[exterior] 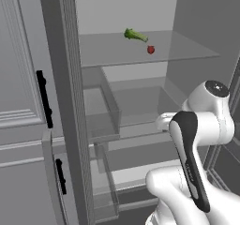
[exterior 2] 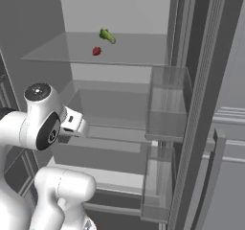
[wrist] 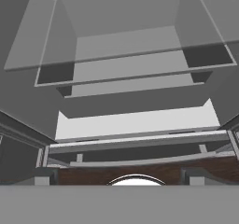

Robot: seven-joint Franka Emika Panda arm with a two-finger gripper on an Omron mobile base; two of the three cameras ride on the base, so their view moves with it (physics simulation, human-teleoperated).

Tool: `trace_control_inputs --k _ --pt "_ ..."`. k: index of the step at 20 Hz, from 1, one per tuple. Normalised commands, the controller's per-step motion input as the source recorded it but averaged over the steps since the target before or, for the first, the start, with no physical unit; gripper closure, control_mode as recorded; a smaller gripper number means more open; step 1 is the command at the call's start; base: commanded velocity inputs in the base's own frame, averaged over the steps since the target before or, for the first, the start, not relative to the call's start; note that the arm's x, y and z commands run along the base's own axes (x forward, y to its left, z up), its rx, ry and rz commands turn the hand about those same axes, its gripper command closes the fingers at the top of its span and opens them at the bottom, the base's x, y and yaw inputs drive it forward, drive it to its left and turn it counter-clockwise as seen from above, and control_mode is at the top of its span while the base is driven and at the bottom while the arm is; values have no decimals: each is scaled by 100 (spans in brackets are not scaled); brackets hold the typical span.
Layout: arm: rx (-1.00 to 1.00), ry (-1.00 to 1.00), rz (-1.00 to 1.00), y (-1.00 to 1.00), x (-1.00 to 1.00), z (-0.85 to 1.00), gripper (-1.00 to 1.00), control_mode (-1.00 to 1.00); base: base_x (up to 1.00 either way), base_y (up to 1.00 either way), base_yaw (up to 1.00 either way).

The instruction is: Take the strawberry from the fridge and place it on top of the pancake, located on the dining counter.

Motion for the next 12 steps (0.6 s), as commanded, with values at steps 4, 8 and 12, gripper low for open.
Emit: trace_control_inputs --k 4,8,12 --pt "0 0 0 0 0 0 -100 100 24 -26 -1" --pt "0 0 0 0 0 0 -100 100 44 -1 0" --pt "0 0 0 0 0 0 -100 100 63 0 0"
